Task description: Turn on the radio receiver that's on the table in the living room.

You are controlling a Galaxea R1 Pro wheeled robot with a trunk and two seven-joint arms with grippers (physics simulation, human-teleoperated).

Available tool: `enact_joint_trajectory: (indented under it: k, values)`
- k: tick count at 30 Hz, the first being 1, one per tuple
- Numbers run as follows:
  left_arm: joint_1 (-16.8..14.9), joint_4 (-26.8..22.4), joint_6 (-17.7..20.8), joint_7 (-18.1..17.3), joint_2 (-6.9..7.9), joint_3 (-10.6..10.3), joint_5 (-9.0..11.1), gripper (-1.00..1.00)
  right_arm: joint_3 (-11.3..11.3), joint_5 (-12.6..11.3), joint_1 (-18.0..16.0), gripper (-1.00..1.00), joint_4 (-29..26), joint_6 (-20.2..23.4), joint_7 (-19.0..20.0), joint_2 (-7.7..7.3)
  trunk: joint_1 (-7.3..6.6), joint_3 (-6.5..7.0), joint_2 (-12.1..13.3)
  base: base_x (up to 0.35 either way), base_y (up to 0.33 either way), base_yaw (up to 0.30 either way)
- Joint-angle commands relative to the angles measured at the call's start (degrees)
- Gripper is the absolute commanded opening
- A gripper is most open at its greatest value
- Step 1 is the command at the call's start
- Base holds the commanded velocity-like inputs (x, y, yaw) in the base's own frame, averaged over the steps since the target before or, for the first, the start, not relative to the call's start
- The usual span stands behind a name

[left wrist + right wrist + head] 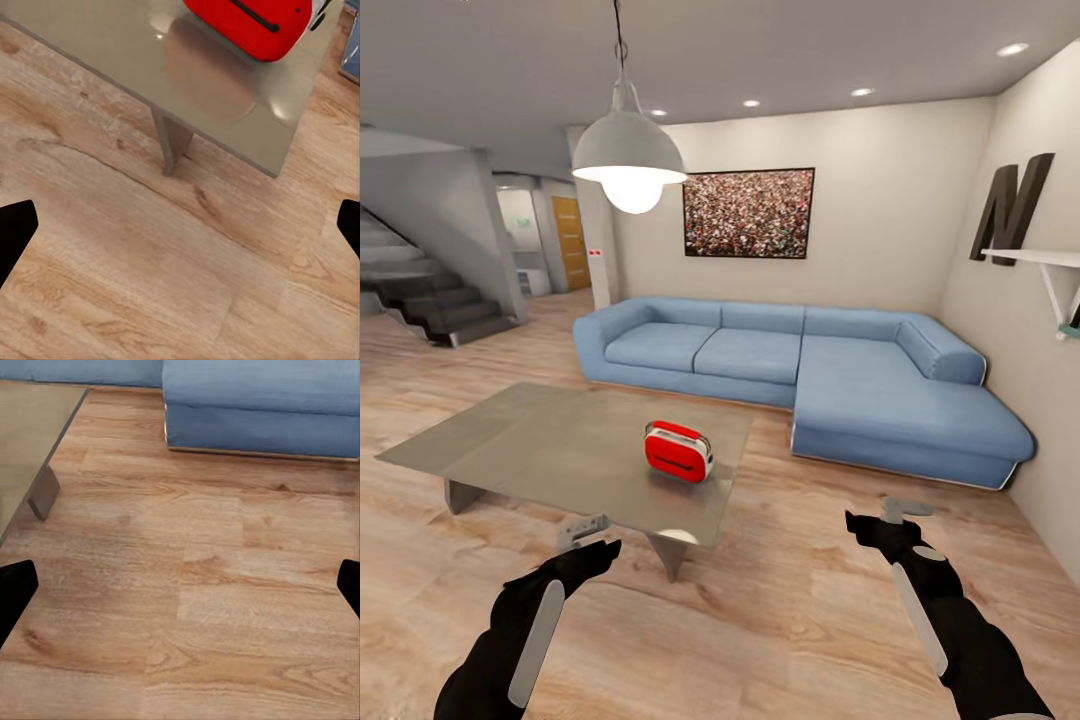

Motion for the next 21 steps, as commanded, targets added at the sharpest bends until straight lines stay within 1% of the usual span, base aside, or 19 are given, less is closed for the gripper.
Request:
enact_joint_trajectory:
  k: [1,21]
  values:
    - [0.0,0.0,0.0,0.0,0.0,0.0,0.01,1.0,-0.01,0.0,0.0,1.0,0.01,0.0,0.0,0.0,0.0,0.0,0.0,0.133,-0.313,0.26]
    - [0.0,0.0,0.0,-0.01,-0.06,0.0,0.07,1.0,0.04,0.0,0.0,1.0,0.01,0.0,0.0,0.0,0.0,0.0,0.0,0.01,-0.338,0.26]
